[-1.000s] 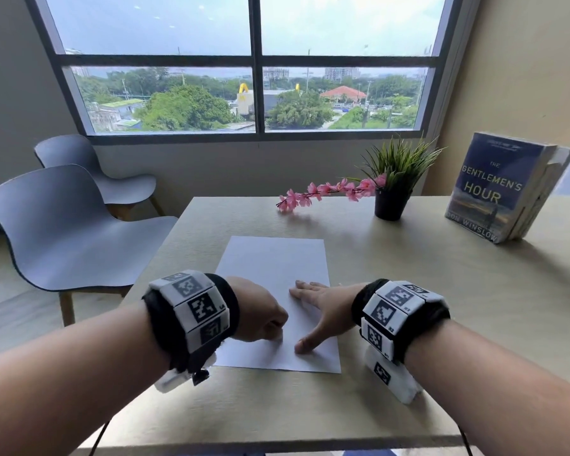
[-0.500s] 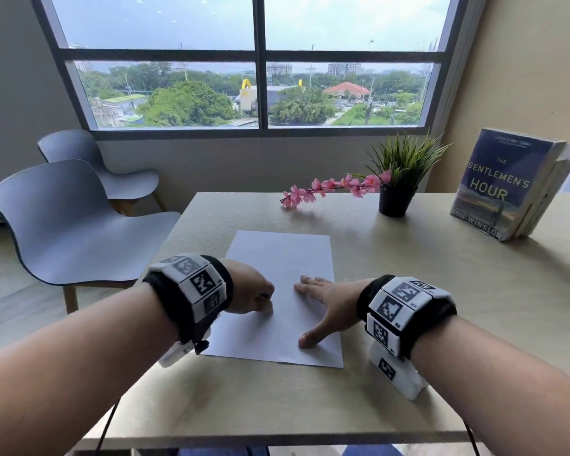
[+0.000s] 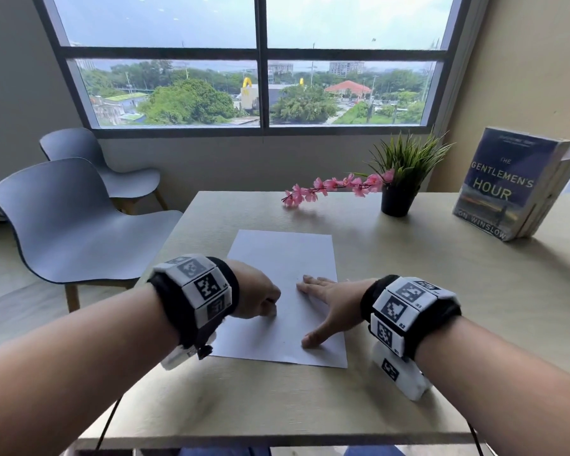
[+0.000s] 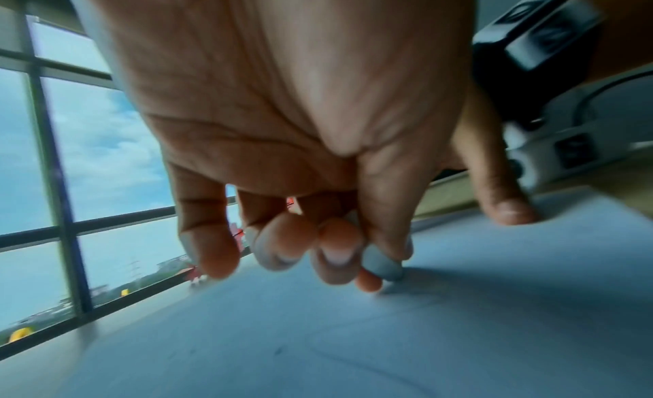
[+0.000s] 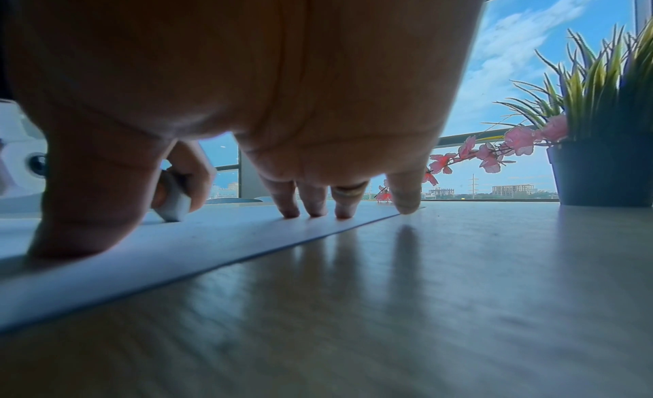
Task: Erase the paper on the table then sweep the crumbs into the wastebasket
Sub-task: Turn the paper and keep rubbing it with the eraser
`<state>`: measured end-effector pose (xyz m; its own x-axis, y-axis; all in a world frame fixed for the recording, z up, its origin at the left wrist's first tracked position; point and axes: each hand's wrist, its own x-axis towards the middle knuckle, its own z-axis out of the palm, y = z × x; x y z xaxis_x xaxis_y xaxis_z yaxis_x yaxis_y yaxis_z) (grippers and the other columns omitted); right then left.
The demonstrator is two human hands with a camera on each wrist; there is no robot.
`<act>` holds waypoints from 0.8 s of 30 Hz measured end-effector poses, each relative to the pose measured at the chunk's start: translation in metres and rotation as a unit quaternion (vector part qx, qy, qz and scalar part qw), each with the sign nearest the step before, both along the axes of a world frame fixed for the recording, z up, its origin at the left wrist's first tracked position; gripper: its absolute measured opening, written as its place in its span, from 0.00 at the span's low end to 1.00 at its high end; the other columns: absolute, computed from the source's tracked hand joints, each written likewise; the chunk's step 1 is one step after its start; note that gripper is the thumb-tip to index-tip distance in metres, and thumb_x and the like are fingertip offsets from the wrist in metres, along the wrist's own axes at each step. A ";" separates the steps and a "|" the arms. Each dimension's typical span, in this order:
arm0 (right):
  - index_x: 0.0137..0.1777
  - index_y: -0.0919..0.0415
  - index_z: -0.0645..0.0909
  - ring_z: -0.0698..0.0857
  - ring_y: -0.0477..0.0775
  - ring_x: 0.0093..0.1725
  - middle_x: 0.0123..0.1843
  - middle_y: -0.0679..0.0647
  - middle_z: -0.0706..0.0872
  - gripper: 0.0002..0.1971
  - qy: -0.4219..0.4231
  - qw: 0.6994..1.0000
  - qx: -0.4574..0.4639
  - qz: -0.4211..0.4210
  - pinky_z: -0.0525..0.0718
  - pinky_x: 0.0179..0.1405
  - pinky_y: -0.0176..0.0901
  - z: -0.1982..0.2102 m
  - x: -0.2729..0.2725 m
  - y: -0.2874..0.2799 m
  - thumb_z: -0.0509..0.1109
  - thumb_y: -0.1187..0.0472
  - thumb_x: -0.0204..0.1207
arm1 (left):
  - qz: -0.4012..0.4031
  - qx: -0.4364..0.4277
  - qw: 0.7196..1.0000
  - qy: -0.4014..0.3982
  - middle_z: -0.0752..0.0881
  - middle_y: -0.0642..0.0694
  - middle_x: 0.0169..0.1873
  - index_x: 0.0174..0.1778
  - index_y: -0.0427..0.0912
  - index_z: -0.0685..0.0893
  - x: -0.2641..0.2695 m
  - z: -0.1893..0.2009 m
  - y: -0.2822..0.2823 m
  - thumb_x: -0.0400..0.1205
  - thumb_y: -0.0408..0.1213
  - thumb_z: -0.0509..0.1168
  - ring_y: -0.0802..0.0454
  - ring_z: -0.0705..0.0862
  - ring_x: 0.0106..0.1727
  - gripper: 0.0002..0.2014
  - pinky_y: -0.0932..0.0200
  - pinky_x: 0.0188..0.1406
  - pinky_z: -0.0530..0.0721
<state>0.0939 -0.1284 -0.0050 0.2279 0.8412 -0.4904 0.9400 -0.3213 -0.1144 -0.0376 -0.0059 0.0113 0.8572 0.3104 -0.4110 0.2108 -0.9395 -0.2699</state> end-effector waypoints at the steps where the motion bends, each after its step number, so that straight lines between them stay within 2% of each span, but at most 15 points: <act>1: 0.86 0.49 0.39 0.40 0.43 0.85 0.86 0.42 0.38 0.57 0.001 1.000 0.001 0.000 0.44 0.84 0.55 0.000 0.000 0.000 0.71 0.31 0.67 | -0.003 -0.003 1.000 0.000 0.83 0.45 0.57 0.59 0.46 0.78 -0.001 0.000 -0.002 0.86 0.50 0.53 0.43 0.80 0.57 0.15 0.57 0.46 0.71; 8: 0.86 0.48 0.39 0.40 0.43 0.85 0.86 0.42 0.38 0.57 0.002 1.000 0.002 -0.001 0.43 0.84 0.55 0.001 0.000 0.000 0.71 0.31 0.67 | 0.040 0.014 0.999 -0.006 0.83 0.46 0.59 0.61 0.46 0.78 0.002 0.003 0.013 0.86 0.53 0.52 0.43 0.80 0.59 0.18 0.57 0.45 0.70; 13: 0.86 0.48 0.39 0.40 0.42 0.85 0.86 0.42 0.38 0.57 0.005 1.000 -0.001 -0.001 0.43 0.84 0.53 0.001 0.000 0.000 0.72 0.31 0.67 | 0.008 0.002 1.000 -0.004 0.84 0.47 0.55 0.56 0.47 0.78 -0.004 -0.001 0.006 0.86 0.51 0.53 0.46 0.77 0.49 0.15 0.57 0.44 0.70; 18: 0.86 0.48 0.39 0.41 0.42 0.85 0.86 0.41 0.38 0.57 0.001 1.000 -0.001 -0.003 0.43 0.84 0.55 0.003 -0.001 -0.001 0.71 0.31 0.67 | 0.043 0.005 0.999 -0.013 0.84 0.47 0.58 0.59 0.47 0.79 -0.005 0.002 0.015 0.86 0.54 0.53 0.44 0.81 0.57 0.18 0.58 0.44 0.70; 24: 0.86 0.48 0.40 0.41 0.41 0.85 0.86 0.42 0.39 0.56 0.002 1.000 0.003 -0.003 0.43 0.84 0.51 0.002 -0.001 -0.001 0.72 0.32 0.68 | 0.009 0.002 1.000 0.005 0.84 0.47 0.55 0.57 0.47 0.77 -0.011 -0.002 0.004 0.86 0.52 0.51 0.44 0.80 0.55 0.16 0.56 0.46 0.73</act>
